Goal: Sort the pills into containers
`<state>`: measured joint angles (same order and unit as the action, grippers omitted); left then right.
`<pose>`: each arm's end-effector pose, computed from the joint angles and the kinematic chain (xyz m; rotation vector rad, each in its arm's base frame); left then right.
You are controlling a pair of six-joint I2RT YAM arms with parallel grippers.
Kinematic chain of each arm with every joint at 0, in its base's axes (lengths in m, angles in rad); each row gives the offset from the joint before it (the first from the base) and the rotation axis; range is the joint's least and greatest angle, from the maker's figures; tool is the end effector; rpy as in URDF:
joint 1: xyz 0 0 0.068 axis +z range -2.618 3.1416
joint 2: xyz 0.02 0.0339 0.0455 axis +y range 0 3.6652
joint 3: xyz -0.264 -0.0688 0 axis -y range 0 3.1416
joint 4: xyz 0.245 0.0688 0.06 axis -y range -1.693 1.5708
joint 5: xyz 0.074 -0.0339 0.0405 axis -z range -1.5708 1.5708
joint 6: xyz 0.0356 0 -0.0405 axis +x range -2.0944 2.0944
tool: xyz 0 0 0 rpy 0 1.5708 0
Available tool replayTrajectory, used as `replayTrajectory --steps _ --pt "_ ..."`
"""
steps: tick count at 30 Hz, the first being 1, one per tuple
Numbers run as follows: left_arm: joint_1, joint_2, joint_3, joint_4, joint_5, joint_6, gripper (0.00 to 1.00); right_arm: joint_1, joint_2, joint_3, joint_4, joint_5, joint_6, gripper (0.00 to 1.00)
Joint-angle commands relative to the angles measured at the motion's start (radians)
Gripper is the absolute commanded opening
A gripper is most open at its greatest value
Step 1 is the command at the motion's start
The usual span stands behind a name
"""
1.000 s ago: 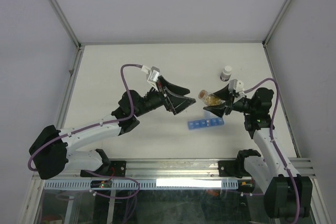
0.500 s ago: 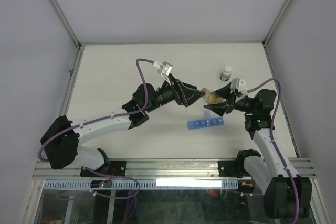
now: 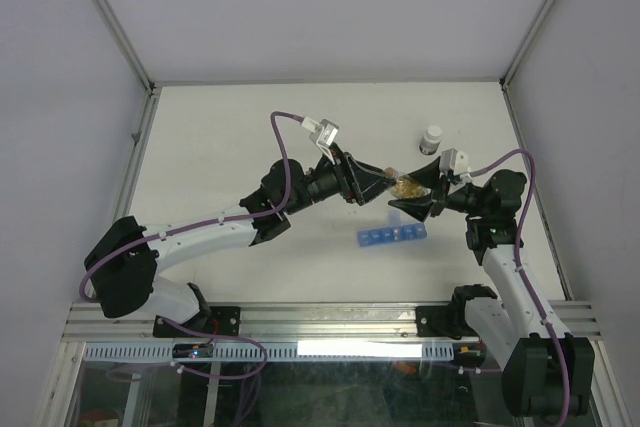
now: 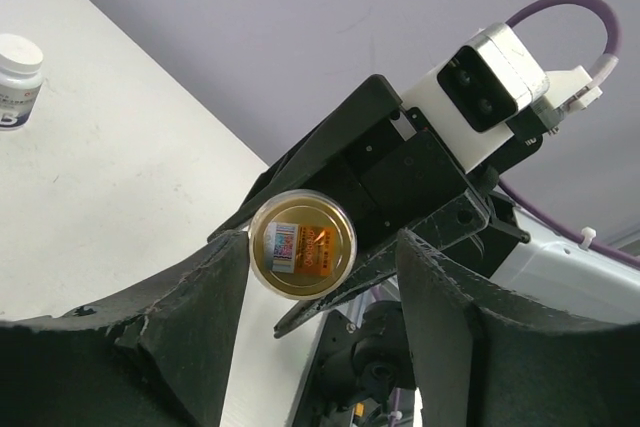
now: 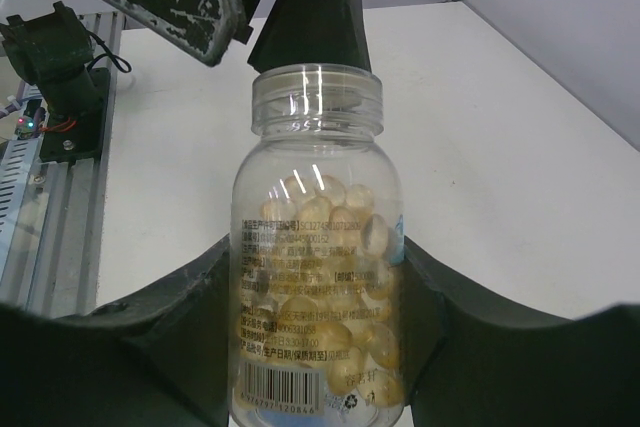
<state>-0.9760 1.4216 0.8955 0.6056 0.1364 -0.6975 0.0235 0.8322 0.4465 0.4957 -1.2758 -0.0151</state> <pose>0.1818 -0.2774 0.3121 0.3538 1.6353 -1.4179 0.1748 0.0382 0.2814 -1.0536 1.2241 0.9281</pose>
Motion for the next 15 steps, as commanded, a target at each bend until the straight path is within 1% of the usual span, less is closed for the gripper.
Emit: replayTrajectory --steps 1,7,11,14,15 --pt "-0.013 0.000 0.060 0.022 0.015 -0.007 0.59 -0.007 -0.016 0.012 0.037 0.002 0.001 0.00" --pt "-0.016 0.040 0.069 0.012 0.022 -0.003 0.52 -0.007 -0.018 0.013 0.033 0.001 0.001 0.00" --pt "-0.018 0.045 0.078 0.001 0.029 0.002 0.51 -0.007 -0.019 0.013 0.032 -0.001 0.001 0.00" --pt "-0.018 0.046 0.080 -0.002 0.037 0.008 0.42 -0.007 -0.018 0.013 0.030 -0.001 0.000 0.00" --pt "-0.018 0.046 0.081 -0.003 0.039 0.009 0.42 -0.007 -0.019 0.014 0.030 -0.001 0.001 0.00"
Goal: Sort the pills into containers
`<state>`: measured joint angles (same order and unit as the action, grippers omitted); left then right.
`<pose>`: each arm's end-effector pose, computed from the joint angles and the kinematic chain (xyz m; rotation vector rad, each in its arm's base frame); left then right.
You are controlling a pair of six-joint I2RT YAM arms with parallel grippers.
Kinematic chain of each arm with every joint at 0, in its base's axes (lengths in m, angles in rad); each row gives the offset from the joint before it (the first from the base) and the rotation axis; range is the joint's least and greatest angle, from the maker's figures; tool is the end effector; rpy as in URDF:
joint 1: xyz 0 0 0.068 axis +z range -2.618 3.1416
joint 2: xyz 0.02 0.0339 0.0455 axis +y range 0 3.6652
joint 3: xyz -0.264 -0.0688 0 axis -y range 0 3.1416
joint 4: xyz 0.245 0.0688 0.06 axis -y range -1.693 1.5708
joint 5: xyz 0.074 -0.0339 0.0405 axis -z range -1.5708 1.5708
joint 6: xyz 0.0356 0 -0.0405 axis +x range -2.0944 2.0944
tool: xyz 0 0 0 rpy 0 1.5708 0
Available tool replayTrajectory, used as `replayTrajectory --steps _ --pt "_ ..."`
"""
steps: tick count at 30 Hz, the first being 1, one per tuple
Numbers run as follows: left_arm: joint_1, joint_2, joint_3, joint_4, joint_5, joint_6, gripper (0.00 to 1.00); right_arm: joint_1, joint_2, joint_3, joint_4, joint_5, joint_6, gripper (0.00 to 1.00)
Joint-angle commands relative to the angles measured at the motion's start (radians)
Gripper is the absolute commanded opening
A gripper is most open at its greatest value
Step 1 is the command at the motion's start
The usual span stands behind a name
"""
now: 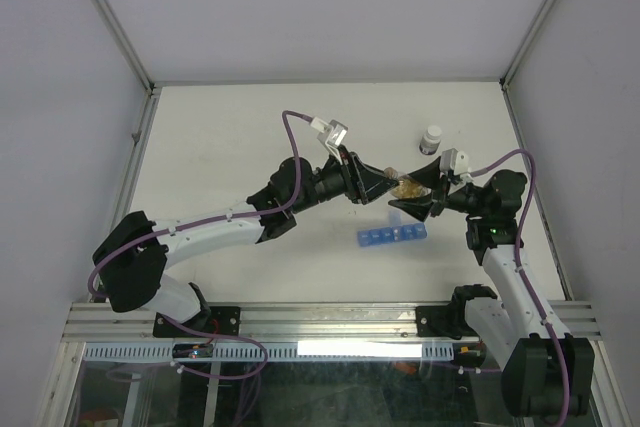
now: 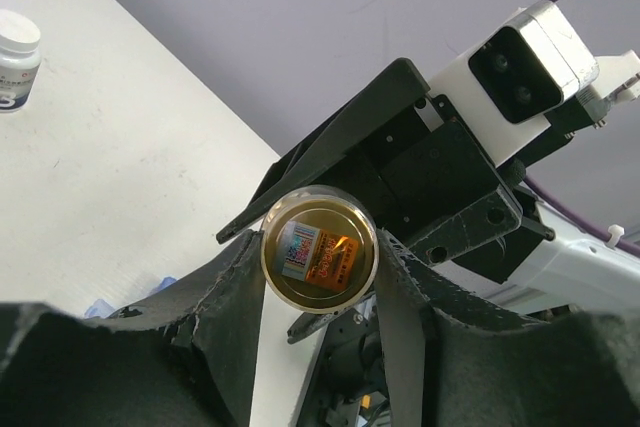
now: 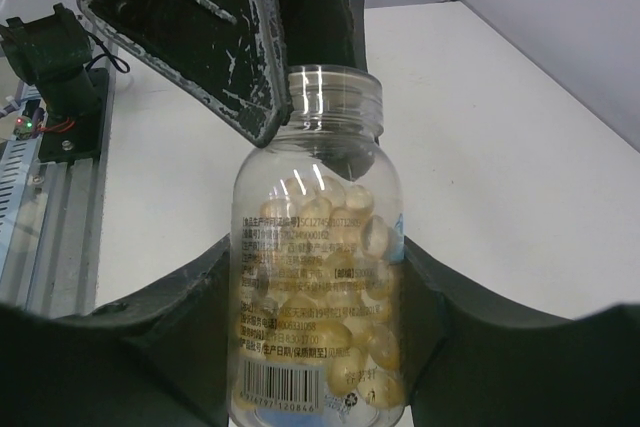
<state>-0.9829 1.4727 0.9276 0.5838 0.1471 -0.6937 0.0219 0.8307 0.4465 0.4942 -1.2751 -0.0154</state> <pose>0.1864 -0.2890 0.3047 0.3772 1.6783 -1.4101 0.1747 0.0379 0.2815 -1.0521 1.2248 0.9261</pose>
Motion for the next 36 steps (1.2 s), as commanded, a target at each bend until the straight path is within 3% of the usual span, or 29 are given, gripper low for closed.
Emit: replayTrajectory --steps 1,11,36 --pt "-0.011 -0.007 0.049 0.020 0.029 0.006 0.42 -0.006 -0.018 0.014 0.031 -0.003 0.000 0.00" --pt "-0.011 -0.027 0.043 0.023 0.037 0.017 0.64 -0.006 -0.017 0.012 0.029 -0.006 0.001 0.00" --pt "-0.011 -0.079 0.029 0.006 -0.047 0.026 0.54 -0.006 -0.017 0.013 0.023 -0.013 -0.001 0.00"
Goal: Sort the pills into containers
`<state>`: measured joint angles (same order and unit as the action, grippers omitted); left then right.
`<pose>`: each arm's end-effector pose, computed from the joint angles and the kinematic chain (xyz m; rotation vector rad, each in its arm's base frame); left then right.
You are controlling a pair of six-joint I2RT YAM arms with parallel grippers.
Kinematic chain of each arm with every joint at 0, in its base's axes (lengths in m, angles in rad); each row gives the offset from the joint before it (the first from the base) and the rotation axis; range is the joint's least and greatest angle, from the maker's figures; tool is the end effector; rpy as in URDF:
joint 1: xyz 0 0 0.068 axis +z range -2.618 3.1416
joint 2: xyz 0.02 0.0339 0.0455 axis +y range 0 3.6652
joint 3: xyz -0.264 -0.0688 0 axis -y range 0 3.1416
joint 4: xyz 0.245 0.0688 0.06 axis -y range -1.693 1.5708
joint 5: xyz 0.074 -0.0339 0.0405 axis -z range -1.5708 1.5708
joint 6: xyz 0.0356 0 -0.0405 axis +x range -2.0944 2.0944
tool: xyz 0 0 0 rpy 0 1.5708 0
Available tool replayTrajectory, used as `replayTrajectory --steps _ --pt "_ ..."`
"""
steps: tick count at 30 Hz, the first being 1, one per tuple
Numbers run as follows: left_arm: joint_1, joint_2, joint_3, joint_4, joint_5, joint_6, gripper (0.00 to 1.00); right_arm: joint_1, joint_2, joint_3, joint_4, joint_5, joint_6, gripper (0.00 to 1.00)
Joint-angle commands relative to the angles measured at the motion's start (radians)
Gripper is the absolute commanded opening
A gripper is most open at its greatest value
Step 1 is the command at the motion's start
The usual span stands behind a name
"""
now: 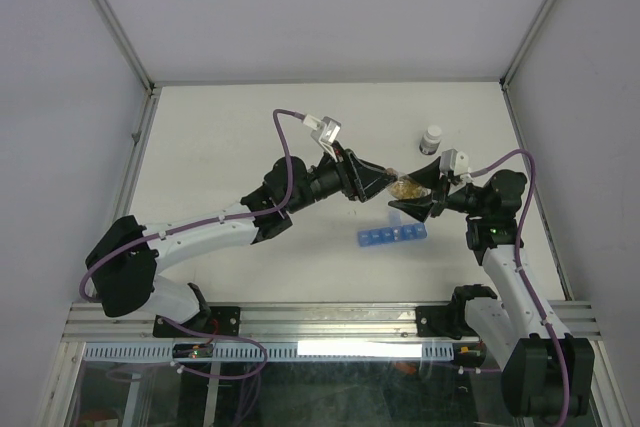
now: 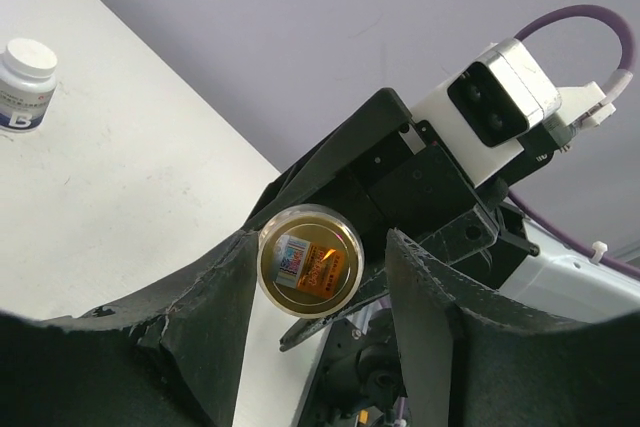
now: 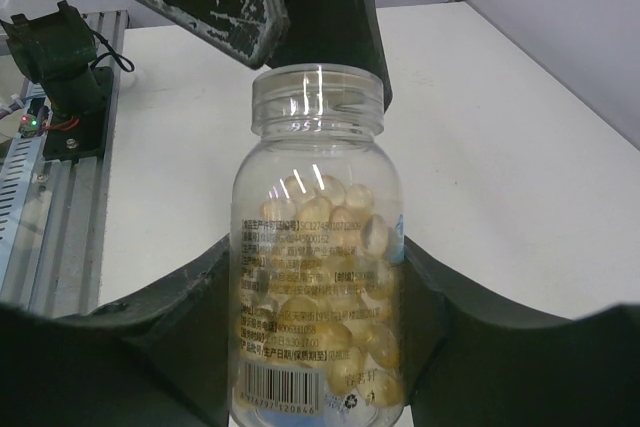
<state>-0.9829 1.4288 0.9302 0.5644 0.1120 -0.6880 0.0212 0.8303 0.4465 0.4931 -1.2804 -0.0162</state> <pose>0.1828 -0.2815 0.3176 0.3462 1.6463 -1.3933 0.1745 0.0378 0.2814 -1.0559 1.2233 0.9292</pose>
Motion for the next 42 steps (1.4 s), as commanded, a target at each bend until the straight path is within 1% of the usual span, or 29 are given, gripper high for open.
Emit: replayTrajectory --steps 1,11,17,27,30,38,40,42 --pt "-0.011 -0.035 0.026 0.023 -0.010 0.021 0.54 -0.005 -0.016 0.013 0.024 -0.008 -0.001 0.00" --pt "-0.011 -0.021 0.043 -0.011 0.007 0.031 0.54 -0.005 -0.015 0.014 0.024 -0.007 -0.001 0.00" --pt "-0.011 -0.018 0.050 -0.016 0.019 0.035 0.50 -0.005 -0.016 0.014 0.024 -0.009 0.000 0.00" --pt "-0.011 -0.007 0.057 -0.026 0.029 0.042 0.50 -0.004 -0.016 0.013 0.022 -0.007 0.001 0.00" --pt "-0.011 -0.007 0.060 -0.026 0.033 0.044 0.49 -0.005 -0.016 0.013 0.021 -0.009 0.000 0.00" --pt "-0.011 0.029 0.073 -0.039 0.070 0.072 0.37 -0.004 -0.017 0.013 0.020 -0.008 0.001 0.00" --pt "-0.011 0.032 0.069 -0.037 0.095 0.093 0.28 -0.004 -0.018 0.015 0.019 -0.009 0.001 0.00" --pt "-0.011 0.038 0.062 -0.024 0.135 0.129 0.16 -0.005 -0.018 0.015 0.019 -0.009 0.001 0.00"
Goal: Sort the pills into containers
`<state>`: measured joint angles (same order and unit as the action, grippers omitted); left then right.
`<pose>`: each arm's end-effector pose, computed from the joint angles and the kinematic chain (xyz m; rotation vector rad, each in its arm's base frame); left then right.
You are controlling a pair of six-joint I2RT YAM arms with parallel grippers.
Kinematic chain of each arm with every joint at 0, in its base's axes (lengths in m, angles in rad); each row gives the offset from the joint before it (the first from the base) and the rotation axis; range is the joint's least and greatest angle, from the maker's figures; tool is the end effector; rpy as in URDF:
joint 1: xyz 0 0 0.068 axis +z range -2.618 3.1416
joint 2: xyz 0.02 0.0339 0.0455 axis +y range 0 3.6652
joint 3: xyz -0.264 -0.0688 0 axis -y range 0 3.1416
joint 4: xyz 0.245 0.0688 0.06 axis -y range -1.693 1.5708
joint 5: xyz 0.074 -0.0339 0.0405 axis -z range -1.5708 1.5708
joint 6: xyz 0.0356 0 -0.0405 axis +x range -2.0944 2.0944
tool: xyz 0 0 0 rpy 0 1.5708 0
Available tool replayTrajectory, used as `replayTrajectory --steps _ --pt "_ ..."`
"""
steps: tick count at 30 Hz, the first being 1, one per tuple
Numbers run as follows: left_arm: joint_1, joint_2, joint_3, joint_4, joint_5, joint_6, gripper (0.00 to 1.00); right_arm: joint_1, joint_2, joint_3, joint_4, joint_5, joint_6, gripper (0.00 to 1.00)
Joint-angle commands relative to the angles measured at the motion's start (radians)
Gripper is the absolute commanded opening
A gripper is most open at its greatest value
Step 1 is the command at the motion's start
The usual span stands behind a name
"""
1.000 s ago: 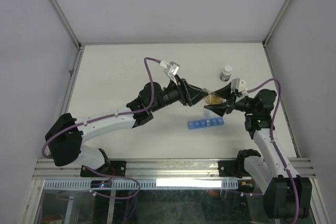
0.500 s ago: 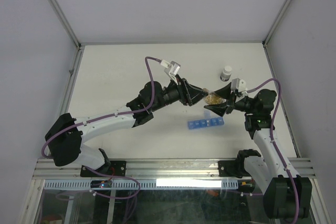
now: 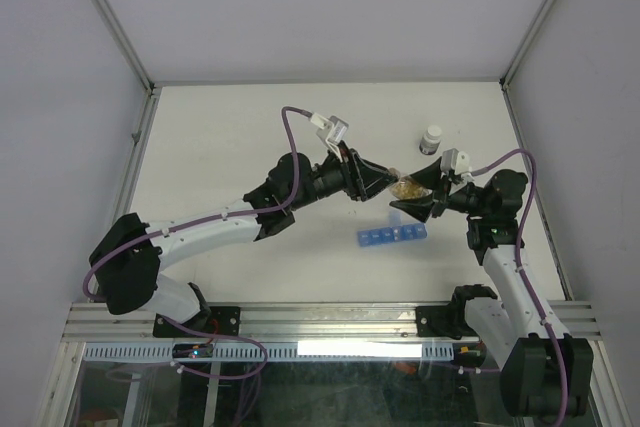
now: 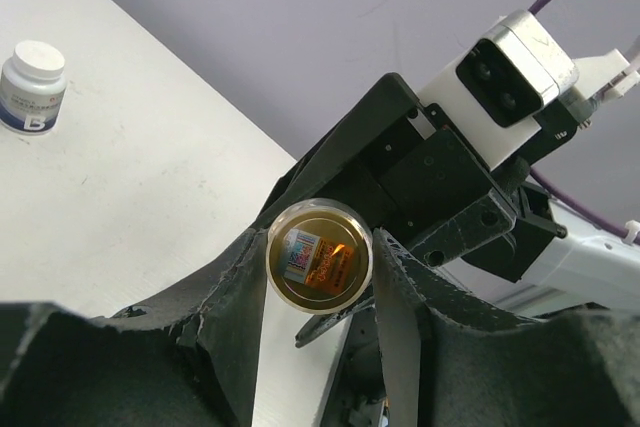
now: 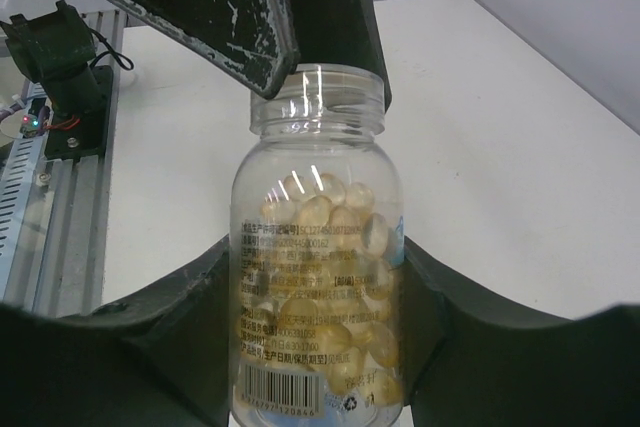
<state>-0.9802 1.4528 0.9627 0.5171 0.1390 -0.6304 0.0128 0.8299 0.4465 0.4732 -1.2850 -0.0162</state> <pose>0.1866 -0.2873 0.3162 0.4186 1.6650 -1.3511 0.1747 0.0364 0.2798 -1.0470 1.2414 0.9380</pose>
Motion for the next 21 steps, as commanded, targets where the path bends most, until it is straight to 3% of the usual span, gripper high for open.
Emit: replayTrajectory --steps 1,4,7,11,13,19,21 --pt "-0.014 0.016 0.024 0.033 0.128 0.092 0.13 0.004 -0.020 0.015 0.038 -0.004 0.001 0.00" --pt "-0.011 0.026 0.003 0.062 0.235 0.209 0.11 0.004 -0.021 0.014 0.038 -0.005 0.000 0.00" --pt "0.006 0.058 0.006 0.072 0.448 0.366 0.11 0.004 -0.021 0.015 0.038 -0.009 0.001 0.00" --pt "0.050 0.109 0.061 -0.025 0.678 0.557 0.10 0.002 -0.025 0.014 0.036 -0.010 0.001 0.00" --pt "0.073 0.129 0.105 -0.118 0.780 0.669 0.02 0.001 -0.027 0.014 0.037 -0.010 0.002 0.00" --pt "0.131 0.191 0.279 -0.436 0.859 0.967 0.03 0.001 -0.028 0.015 0.036 -0.012 0.004 0.00" --pt "0.149 0.205 0.312 -0.447 0.861 0.998 0.13 -0.001 -0.030 0.013 0.036 -0.014 0.005 0.00"
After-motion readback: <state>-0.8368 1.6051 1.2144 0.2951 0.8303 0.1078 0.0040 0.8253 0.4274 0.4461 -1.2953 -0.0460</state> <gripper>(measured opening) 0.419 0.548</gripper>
